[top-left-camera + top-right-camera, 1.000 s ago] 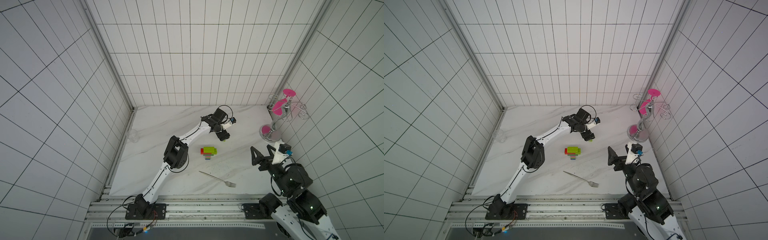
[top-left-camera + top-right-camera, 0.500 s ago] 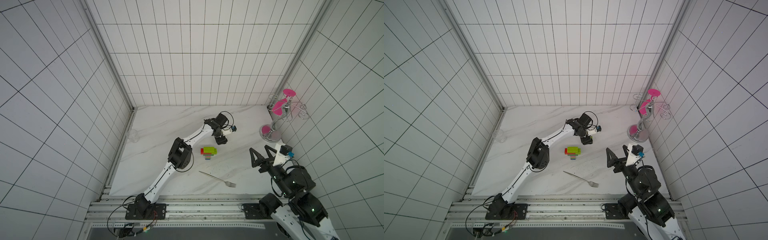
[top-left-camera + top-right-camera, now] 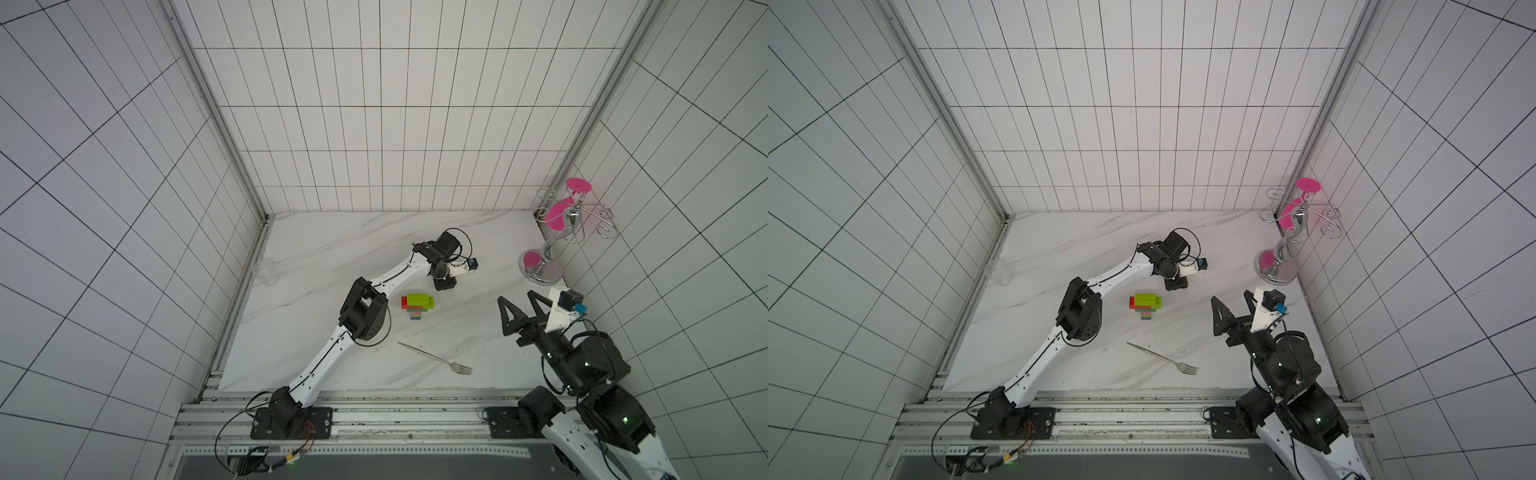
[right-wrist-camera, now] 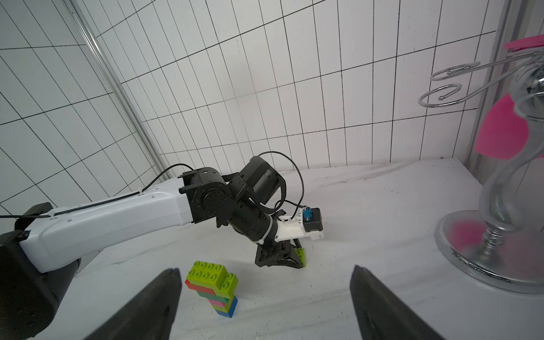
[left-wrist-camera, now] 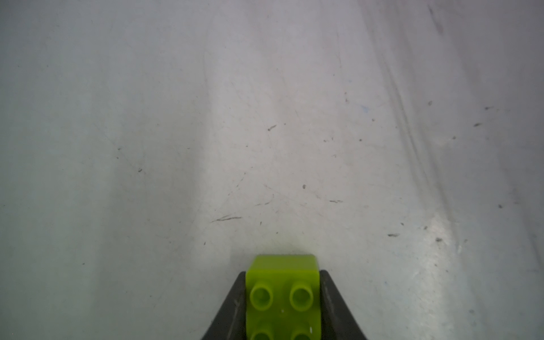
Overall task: Assemble a spoon with lego
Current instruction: Pick up the lego brick from the center of the board, then assemble the lego brick with the lego brick.
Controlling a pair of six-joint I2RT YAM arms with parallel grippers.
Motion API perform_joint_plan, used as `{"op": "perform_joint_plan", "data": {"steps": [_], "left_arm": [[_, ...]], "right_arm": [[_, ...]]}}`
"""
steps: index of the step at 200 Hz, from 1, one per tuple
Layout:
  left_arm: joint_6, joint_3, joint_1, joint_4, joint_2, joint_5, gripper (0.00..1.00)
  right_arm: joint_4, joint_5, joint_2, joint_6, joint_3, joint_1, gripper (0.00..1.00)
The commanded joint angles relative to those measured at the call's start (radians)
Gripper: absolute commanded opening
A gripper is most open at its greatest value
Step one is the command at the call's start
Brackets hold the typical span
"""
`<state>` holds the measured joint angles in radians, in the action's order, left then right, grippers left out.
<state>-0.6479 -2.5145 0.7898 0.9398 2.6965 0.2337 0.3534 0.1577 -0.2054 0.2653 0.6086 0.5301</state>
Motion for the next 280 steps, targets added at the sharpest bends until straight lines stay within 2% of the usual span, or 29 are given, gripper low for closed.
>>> {"op": "perform_joint_plan", "data": {"steps": [1, 27, 58, 85, 119, 136, 164, 216, 239, 280], "left_arm": [[0.007, -0.017, -0.001, -0.019, -0.032, -0.014, 0.29], [0.000, 0.062, -0.001, -0.028, -0.193, 0.043, 0.25], [-0.039, 0.285, -0.013, -0.083, -0.474, 0.107, 0.24], [-0.097, 0.461, -0.047, -0.049, -0.681, 0.122, 0.24], [-0.297, 0.833, -0.106, -0.092, -0.960, 0.179, 0.22], [-0.349, 0.951, -0.127, -0.133, -1.040, 0.196, 0.24], [-0.394, 1.028, -0.132, -0.146, -1.043, 0.191, 0.24], [-0.431, 0.990, -0.085, -0.091, -0.930, 0.143, 0.23], [-0.437, 0.976, -0.059, -0.037, -0.919, 0.124, 0.21], [-0.424, 0.990, -0.049, -0.053, -0.911, 0.098, 0.22]], "right_arm": [[-0.029, -0.004, -0.001, 0.001, -0.027, -0.003, 0.93], [-0.033, -0.002, -0.006, 0.000, -0.033, -0.002, 0.93], [-0.045, 0.016, -0.005, -0.003, -0.048, -0.002, 0.93], [-0.053, 0.013, -0.018, -0.003, -0.055, -0.003, 0.93], [-0.058, 0.004, -0.029, -0.006, -0.059, -0.002, 0.93], [-0.064, 0.000, -0.034, -0.006, -0.064, -0.003, 0.93], [-0.070, -0.008, -0.048, -0.006, -0.067, -0.002, 0.93], [-0.094, -0.050, -0.081, -0.001, -0.077, -0.002, 0.93], [-0.112, -0.061, -0.088, 0.001, -0.091, -0.003, 0.93], [-0.122, -0.075, -0.105, 0.003, -0.092, -0.002, 0.93]]}}
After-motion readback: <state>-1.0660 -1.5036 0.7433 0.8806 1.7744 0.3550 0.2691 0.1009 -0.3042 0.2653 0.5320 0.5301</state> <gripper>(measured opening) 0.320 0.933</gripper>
